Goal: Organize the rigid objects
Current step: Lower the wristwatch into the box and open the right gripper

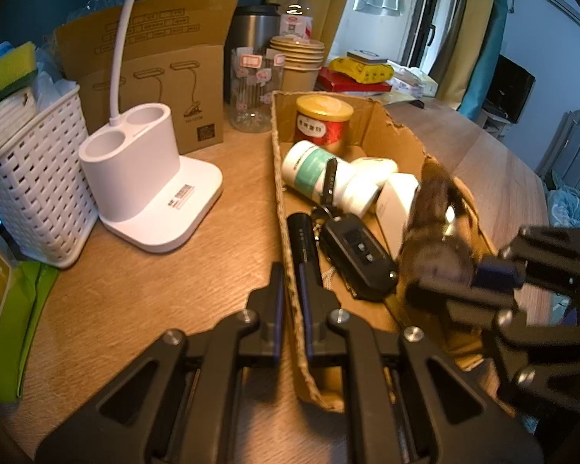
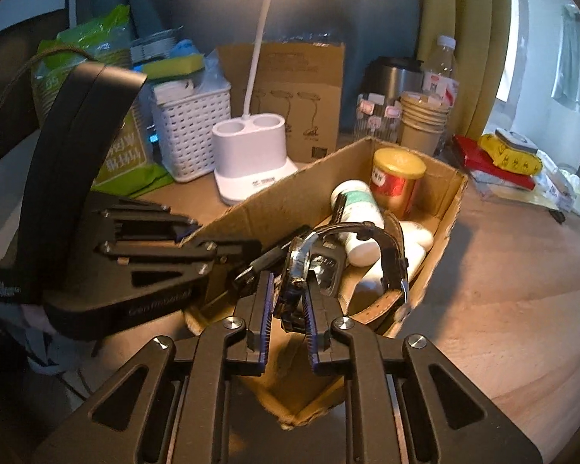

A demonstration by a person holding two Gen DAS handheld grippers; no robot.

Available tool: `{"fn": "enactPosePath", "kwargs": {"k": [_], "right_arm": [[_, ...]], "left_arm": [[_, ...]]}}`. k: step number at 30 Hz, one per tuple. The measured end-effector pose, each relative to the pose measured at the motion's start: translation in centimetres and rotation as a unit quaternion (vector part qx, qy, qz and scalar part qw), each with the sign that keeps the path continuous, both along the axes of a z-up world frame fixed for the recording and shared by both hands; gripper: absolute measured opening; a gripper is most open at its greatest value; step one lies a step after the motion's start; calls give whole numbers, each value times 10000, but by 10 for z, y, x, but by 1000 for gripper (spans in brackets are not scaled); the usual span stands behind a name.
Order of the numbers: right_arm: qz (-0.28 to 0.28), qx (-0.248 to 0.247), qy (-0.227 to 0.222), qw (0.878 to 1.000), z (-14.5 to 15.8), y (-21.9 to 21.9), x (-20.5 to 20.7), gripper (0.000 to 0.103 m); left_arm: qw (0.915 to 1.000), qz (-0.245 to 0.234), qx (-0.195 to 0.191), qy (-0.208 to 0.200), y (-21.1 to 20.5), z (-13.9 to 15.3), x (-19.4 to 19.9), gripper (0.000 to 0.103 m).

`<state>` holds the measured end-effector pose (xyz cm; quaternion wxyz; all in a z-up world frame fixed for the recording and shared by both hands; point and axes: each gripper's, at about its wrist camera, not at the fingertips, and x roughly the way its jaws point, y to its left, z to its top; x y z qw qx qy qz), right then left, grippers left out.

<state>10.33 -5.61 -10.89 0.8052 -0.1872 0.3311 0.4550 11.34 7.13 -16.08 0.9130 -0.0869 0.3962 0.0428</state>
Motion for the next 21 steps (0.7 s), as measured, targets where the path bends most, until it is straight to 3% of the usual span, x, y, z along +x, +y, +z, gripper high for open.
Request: {"fn": "enactPosePath", "kwargs": {"k": [16, 21], "right_arm": [[-172, 158, 216, 9995, 0, -7, 4, 13], [-306, 380, 225, 9986, 10, -18, 1, 23]], "left_arm": [[10000, 3, 8, -3, 0, 0, 1, 9], [10000, 2, 9, -3, -1, 0, 0, 9]]}}
